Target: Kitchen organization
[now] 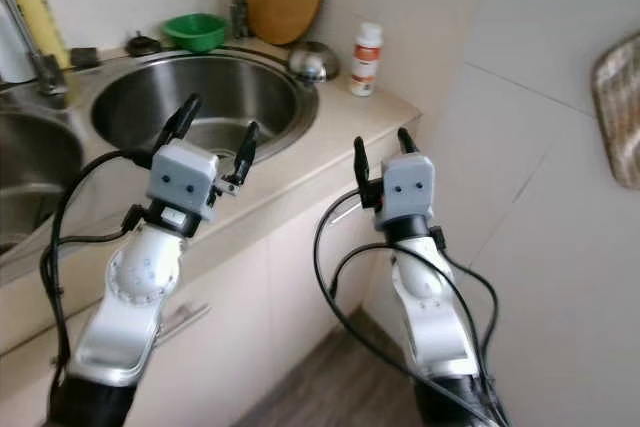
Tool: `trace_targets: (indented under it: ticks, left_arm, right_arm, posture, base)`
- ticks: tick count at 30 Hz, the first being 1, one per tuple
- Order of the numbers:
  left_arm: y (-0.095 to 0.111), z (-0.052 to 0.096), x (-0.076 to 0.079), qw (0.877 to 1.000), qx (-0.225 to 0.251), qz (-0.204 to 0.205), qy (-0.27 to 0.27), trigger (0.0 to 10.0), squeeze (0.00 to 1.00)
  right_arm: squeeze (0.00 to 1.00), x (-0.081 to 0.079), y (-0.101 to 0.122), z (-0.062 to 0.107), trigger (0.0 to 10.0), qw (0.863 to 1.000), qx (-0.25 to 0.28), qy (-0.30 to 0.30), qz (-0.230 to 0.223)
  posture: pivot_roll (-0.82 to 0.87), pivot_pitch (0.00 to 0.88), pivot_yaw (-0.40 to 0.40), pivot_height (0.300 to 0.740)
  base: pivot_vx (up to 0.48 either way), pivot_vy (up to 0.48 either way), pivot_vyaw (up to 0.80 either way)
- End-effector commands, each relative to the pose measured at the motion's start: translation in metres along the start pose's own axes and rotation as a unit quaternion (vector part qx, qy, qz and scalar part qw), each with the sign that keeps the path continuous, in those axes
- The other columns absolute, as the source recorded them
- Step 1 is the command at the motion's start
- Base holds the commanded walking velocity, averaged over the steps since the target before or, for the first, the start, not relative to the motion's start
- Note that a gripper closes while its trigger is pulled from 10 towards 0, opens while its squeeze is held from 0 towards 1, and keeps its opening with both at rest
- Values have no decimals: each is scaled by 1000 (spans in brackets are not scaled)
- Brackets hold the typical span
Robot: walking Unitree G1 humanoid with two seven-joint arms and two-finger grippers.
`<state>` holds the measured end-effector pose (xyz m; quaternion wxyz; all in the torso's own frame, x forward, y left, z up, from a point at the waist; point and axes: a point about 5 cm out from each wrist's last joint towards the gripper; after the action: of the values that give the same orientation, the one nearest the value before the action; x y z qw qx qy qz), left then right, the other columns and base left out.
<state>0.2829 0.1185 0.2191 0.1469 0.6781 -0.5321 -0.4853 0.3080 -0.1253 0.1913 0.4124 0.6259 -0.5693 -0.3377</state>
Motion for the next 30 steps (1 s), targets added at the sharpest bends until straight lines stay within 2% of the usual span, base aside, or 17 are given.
trace_targets:
  ticks: [1, 5, 7, 8, 10, 12, 17, 24, 26, 30]
  left_arm:
    - [7, -1, 3, 1000, 20, 8, -9, 10000, 0]
    - [8, -1, 3, 1000, 23, 11, -9, 10000, 0]
    - [8, 0, 3, 999, 27, 24, -5, 10000, 0]
    - [7, 0, 3, 999, 20, 44, -5, 10000, 0]
    - [5, 0, 4, 998, 9, 56, -11, 10000, 0]
    - [3, 1, 4, 997, 1, 75, -8, 10000, 0]
    - [3, 1, 5, 996, 1, 83, -11, 10000, 0]
    - [-3, 6, 11, 997, -12, 71, -30, 10000, 0]
    - [-10, 11, 15, 997, -25, 59, -43, 10000, 0]
    - [-19, 22, 24, 994, -41, 64, -72, 10000, 0]
  right_arm:
    - [0, 3, 5, 1, 10000, 1000, 9, -10, 3]
    - [0, 2, 5, 0, 10000, 1000, 10, -11, 2]
    - [0, 1, 5, 0, 10000, 1000, 10, -10, 2]
    - [0, 1, 6, 0, 10000, 1000, 9, -9, 2]
    - [0, 1, 6, -1, 10000, 1000, 9, -9, 3]
    - [0, 1, 6, 0, 10000, 1000, 9, -10, 3]
    - [0, 2, 6, -1, 10000, 1000, 8, -10, 4]
    - [0, 8, 2, 4, 10000, 1000, -5, -16, 8]
    - [0, 12, -2, 9, 10000, 1000, -15, -21, 16]
    - [0, 23, -9, 18, 10000, 998, -39, -49, 32]
  posture:
    - [54, 0, -62, 740]
    - [56, 0, -64, 740]
    - [54, 0, -64, 740]
    - [52, 0, -64, 740]
    - [52, 0, -65, 740]
    - [52, 0, -65, 740]
    - [47, 0, -64, 740]
    - [46, 0, -61, 740]
    - [44, 0, -60, 740]
    - [25, 0, -43, 740]
  base:
    - [0, -480, -800]
    - [0, -480, -800]
    - [0, 0, -800]
    - [0, 0, -800]
    - [0, 0, -800]
    - [0, 478, 0]
    - [0, 480, 0]
    - [0, 480, -114]
    - [0, 0, -800]
    - [0, 0, -800]
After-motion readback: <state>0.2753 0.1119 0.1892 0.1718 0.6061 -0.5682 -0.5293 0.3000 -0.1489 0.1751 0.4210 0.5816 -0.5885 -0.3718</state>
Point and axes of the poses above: a point about 5 cm out from each wrist's last joint towards the gripper, its own z axis pointing back from the gripper into the wrist, its own y axis along the axis of the wrist's last joint, x = y × z, and after that the axes turned 6 degrees about -z, right-handed
